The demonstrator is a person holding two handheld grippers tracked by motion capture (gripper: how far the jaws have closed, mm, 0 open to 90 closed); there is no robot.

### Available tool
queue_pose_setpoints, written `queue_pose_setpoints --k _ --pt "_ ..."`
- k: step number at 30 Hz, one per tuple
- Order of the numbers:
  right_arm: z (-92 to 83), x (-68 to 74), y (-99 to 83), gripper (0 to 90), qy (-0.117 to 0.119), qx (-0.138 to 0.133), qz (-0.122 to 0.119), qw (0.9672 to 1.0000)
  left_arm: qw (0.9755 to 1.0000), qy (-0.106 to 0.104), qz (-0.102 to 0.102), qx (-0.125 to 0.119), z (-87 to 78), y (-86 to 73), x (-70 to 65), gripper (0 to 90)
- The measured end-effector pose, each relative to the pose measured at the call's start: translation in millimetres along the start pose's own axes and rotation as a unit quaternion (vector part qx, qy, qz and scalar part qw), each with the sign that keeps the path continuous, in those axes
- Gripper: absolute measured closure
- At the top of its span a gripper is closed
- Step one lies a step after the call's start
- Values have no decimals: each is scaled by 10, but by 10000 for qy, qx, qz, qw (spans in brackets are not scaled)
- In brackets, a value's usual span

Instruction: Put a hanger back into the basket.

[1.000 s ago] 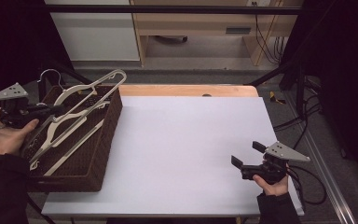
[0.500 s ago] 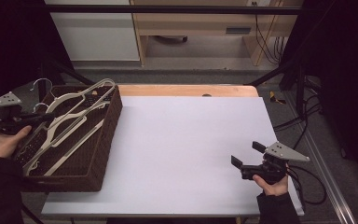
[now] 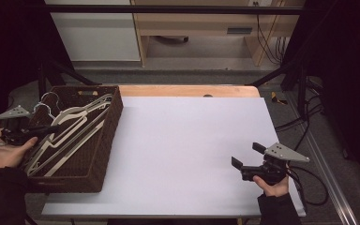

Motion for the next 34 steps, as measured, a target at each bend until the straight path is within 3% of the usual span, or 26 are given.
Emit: queue_pose_setpoints --k 3,6,9,11,13,14,16,18,21,23,25,29,34 --pt "-4 -3 3 13 -13 -17 2 10000 9998 -64 -97 166 80 -47 -24 852" --pt "-14 -6 9 13 -12 -35 2 10000 9989 47 -311 343 145 -115 0 843" --pt "-14 -4 10 13 -2 -40 8 10000 9955 473 -566 602 164 -187 66 811" --pt "-12 -4 6 13 -4 -26 -8 10000 9923 738 -749 662 130 -226 109 728" --pt "-10 -1 5 13 -11 -16 3 10000 9894 967 -906 589 68 -247 126 661" --pt "-9 -2 5 13 -10 -25 2 10000 9881 1013 -1059 473 25 -249 110 627" --pt "-14 -4 6 14 4 -28 -14 10000 9872 1146 -1101 146 -75 -226 50 572" --pt "-14 -4 10 15 -1 -55 -8 10000 9882 1146 -996 -205 -165 -165 -87 493" --pt "-19 1 11 14 16 -73 8 10000 9904 842 -713 -831 -260 -31 -409 361" --pt "-22 -1 16 14 25 -103 -4 9999 9904 683 -468 -1109 -293 50 -640 273" --pt "-29 2 18 14 42 -112 -2 9999 9886 477 -287 -1398 -288 119 -855 195" --pt "-38 1 21 12 55 -137 -12 9999 9874 200 -31 -1568 -218 192 -1170 62" --pt "-54 -5 24 11 84 -164 -13 9998 9875 3 205 -1565 -92 137 -1326 43"
Point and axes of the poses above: each handheld gripper's, and its own axes: z roughly forward along the jaws, y roughly out of its top, x roughly to its left, the point moved 4 cm from there along z, roughly forward along the jaws, and after that the axes turned 10 degrees about z, right-handed, at the moved point
